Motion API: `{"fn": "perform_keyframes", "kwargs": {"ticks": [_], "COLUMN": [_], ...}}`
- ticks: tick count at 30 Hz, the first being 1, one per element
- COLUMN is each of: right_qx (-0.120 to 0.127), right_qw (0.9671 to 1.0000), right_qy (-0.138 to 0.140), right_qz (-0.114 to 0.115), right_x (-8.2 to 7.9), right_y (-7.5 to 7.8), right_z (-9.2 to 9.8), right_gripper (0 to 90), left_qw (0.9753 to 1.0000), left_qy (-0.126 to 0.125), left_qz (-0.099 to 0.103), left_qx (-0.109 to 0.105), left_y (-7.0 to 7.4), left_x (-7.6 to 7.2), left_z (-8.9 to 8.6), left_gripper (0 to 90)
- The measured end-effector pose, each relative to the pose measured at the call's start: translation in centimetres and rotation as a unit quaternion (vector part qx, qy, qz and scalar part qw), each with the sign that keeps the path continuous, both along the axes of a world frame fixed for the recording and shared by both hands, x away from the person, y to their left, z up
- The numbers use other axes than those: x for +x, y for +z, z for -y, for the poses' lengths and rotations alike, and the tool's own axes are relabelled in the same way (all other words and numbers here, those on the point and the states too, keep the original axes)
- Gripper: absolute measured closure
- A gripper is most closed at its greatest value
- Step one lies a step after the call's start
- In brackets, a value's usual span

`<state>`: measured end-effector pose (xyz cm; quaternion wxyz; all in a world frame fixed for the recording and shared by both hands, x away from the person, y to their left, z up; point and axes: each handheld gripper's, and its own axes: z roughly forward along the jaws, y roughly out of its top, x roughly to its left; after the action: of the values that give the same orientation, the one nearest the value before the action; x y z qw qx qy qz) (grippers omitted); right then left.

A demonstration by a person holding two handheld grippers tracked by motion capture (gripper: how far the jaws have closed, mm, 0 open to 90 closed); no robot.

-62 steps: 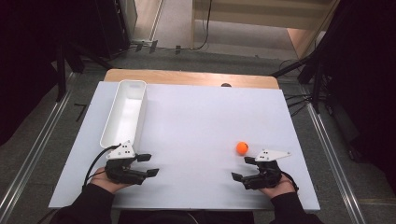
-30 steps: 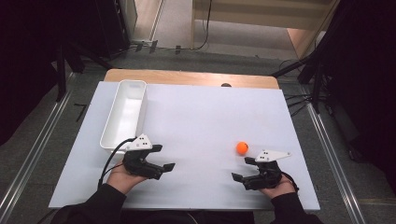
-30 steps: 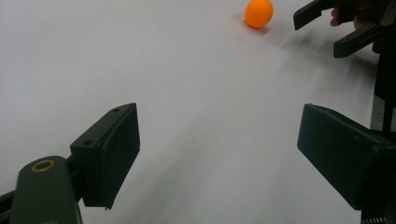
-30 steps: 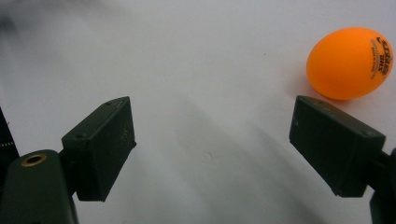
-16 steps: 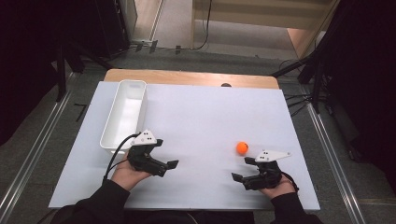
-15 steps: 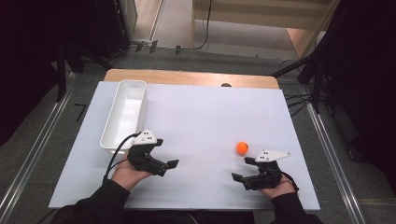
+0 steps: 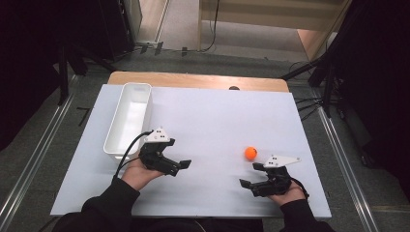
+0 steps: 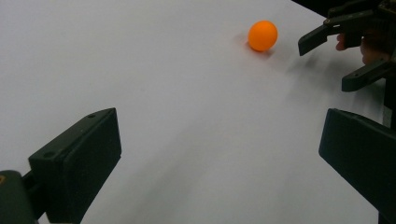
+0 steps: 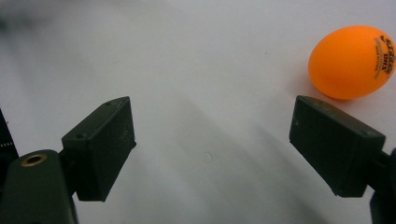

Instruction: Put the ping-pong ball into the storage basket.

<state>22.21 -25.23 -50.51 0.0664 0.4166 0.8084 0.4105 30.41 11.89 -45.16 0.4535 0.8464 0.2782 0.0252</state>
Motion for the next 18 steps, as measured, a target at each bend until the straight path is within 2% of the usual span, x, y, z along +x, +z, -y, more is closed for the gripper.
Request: {"fn": "perform_keyframes", "kwargs": {"ticks": [8, 18], "right_qx": [0.0, 0.0], "right_qw": [1.0, 1.0], "right_qy": [0.001, -0.001], "right_qz": [0.002, 0.001], "right_x": [0.0, 0.0], "right_y": [0.0, 0.0], "right_z": [0.0, 0.1], "right_gripper": [12.8, 12.8], "left_qw": [0.9998, 0.9995], "left_qy": [-0.021, -0.03], "left_qz": [-0.003, -0.009], "left_qx": [0.006, -0.007], "left_y": [0.0, 0.2], "left_x": [0.4, 1.2], "left_z": [1.2, 2.2], "left_gripper": [0.0, 0.0]}}
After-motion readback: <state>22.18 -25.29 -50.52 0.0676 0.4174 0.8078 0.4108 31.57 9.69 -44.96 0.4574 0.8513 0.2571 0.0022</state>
